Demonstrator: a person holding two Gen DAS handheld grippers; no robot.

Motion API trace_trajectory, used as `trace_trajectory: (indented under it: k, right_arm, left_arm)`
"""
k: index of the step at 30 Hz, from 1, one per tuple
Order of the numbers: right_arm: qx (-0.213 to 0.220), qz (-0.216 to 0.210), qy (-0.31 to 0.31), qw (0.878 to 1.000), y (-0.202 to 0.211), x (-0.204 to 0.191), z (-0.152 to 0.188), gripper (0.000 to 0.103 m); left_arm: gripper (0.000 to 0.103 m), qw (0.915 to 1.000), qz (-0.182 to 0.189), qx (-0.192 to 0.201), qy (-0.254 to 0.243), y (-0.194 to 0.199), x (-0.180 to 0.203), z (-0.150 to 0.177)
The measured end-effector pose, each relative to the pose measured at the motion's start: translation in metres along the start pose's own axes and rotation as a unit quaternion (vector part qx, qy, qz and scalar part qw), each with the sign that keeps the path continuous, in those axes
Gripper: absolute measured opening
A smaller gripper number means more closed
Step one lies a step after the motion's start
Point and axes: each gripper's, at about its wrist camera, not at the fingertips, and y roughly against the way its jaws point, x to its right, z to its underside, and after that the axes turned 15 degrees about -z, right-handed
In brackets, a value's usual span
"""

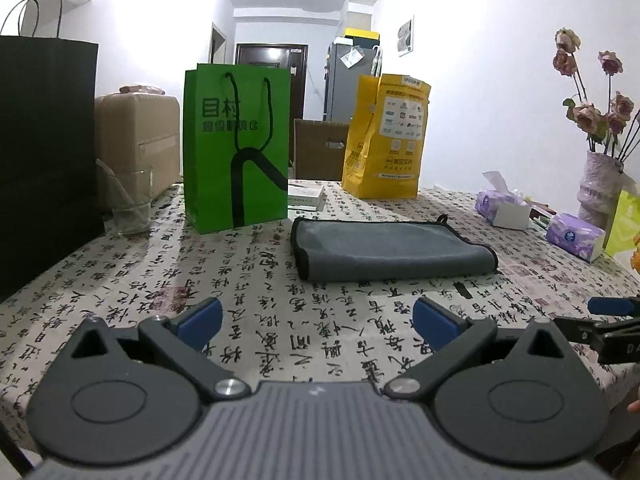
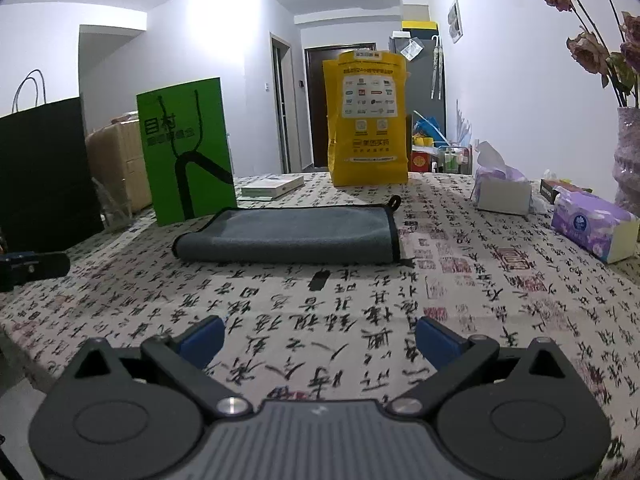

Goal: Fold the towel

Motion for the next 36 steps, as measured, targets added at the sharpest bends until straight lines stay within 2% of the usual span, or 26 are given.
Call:
trace_trajectory:
  k: [12,19,24,28,36]
  right_arm:
    - [0.015,-0.003,0.008,1.0,0.039,-0.023,0.014,0.102]
    - [0.006,-0.014,0.018,1.0,0.056,-0.039,0.024,0.102]
    - [0.006,-0.022,0.041,0.999,0.066,-0.055,0.026,0.102]
    - [0.012,-0.037,0.026,0.999,0.074,-0.063,0.034,0.102]
    - [0.032,-0.052,0.035,0.998,0.104,-0.075,0.052,0.103]
  left_arm:
    - [0.103,0.9999,0.004,0.016,0.005,0.05,-0.009,0.016]
    - [0.103,0.9998,0.017,0.012,0.003,0.067,-0.01,0.025]
    - [0.103,0.9998,0.006,0.021,0.004,0.077,-0.013,0.026]
    - [0.103,0.9999,-0.001,0.016,0.003,0.085,-0.013,0.034]
    - [0.103,0.9985,0.024,0.043,-0.024,0.113,-0.01,0.052]
